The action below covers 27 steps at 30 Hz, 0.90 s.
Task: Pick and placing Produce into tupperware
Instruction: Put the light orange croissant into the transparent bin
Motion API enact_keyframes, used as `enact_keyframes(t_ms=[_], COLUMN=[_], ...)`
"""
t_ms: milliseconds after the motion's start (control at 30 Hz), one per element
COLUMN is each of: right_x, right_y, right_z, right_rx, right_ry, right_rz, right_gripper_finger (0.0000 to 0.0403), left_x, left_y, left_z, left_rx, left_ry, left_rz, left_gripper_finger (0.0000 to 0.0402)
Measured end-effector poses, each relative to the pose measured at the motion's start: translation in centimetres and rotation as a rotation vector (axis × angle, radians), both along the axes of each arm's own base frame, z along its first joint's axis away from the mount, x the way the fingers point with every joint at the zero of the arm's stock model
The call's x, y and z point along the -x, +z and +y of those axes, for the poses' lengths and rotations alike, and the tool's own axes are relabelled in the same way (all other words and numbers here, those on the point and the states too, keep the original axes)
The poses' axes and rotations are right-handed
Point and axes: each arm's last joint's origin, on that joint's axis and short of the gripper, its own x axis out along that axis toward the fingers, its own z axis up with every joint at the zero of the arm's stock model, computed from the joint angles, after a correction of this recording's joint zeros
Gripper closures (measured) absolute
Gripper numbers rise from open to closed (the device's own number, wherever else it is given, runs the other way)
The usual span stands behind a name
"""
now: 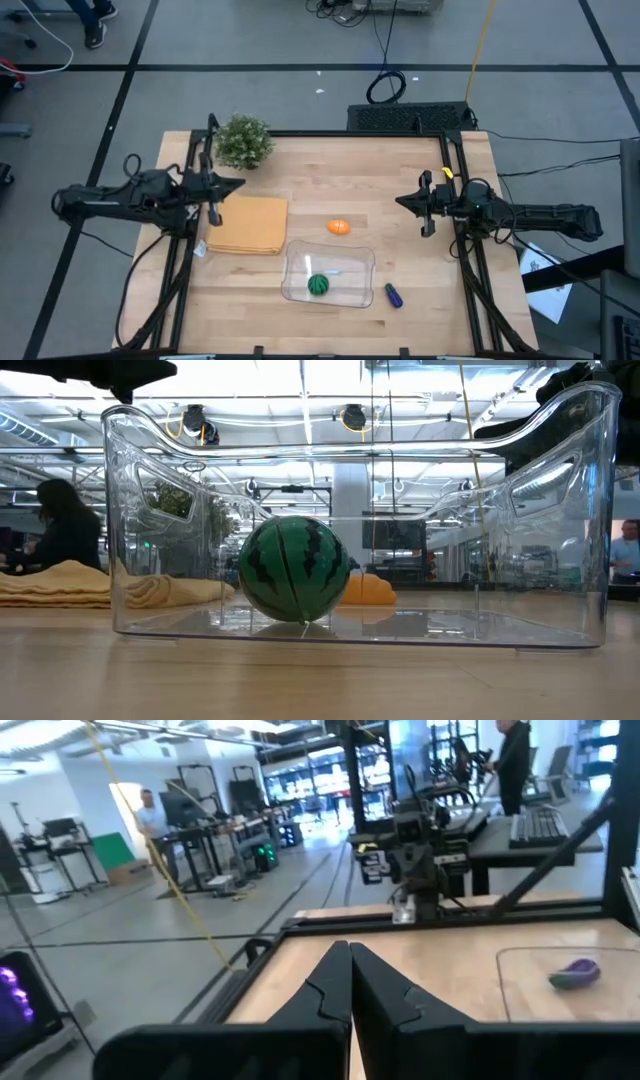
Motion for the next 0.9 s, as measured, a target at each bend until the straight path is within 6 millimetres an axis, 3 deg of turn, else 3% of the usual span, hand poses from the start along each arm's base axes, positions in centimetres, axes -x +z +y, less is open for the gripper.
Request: enact_keyframes(t_ms=[433, 900], right_x=[0.0, 0.0], right_y=[0.0, 0.0], right_z=[0.0, 0.0], right_rx=[0.0, 0.002], right_ry=[0.0, 0.0], right_rz=[0.0, 0.0], right_gripper_finger=[0.0403, 0.0403], left_x=[1.5, 1.4], left_y=[-1.1, -2.5], left_z=[-0.1, -0.4], left_rx=[-0.047, -0.001], left_ry=[-0.046, -0.141], left_rz=[-0.01, 0.091], left_gripper_finger=[0.0401, 0.0401])
